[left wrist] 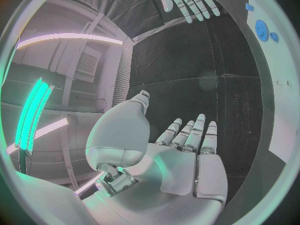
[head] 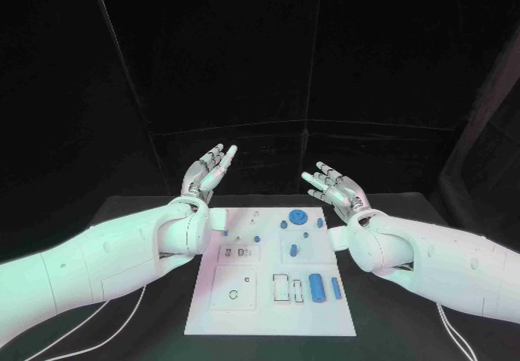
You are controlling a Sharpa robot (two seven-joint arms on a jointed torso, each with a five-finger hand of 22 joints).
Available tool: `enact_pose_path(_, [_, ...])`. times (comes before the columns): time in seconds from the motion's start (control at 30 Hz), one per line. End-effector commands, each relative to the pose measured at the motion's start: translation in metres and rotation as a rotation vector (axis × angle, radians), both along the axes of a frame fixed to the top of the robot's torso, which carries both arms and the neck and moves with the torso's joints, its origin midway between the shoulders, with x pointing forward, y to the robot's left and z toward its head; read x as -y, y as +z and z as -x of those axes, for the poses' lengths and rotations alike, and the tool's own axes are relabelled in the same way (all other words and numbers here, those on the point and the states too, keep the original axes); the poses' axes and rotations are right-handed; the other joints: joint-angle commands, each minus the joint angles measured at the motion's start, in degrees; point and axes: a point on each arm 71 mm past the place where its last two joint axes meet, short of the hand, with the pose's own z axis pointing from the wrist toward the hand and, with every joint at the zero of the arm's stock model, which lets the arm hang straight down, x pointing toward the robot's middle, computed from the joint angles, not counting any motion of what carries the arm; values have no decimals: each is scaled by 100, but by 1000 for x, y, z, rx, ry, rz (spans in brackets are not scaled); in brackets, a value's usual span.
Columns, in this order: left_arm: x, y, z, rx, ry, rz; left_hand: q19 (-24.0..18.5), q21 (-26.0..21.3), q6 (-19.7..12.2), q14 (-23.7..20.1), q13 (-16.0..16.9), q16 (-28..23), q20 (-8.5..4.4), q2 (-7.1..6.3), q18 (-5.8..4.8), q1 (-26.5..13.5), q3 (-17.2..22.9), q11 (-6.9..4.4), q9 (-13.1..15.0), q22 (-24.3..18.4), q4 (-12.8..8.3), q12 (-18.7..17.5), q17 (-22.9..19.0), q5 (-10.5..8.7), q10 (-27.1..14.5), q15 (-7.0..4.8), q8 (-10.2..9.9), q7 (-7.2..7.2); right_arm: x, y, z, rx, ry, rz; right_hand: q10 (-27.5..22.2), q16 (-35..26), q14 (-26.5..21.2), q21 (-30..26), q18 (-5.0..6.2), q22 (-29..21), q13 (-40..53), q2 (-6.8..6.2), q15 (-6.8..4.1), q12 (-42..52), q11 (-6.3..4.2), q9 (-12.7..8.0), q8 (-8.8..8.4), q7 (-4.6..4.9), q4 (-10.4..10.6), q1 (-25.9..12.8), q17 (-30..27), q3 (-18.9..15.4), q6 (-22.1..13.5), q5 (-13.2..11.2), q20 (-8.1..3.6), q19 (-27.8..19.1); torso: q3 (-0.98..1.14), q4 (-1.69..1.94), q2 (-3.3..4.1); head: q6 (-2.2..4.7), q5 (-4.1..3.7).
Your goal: Assemble the parts on the task board
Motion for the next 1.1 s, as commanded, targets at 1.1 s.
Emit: enact_pose_path(1.1, [-30,15,27,41,-142,74,4948,1767,4077,4575,294,1056,-338,109,298,1492,-138,-199,227,635,-525,1027,703,49,4797,-552,735,464,27,33,-33,398,241,775,5770,781,6486,1852,790,548,237,-335,-967,380,-587,285,403,400,-1322,997,353,1128,5050,-104,-750,4441,-26,111,557,213,-176])
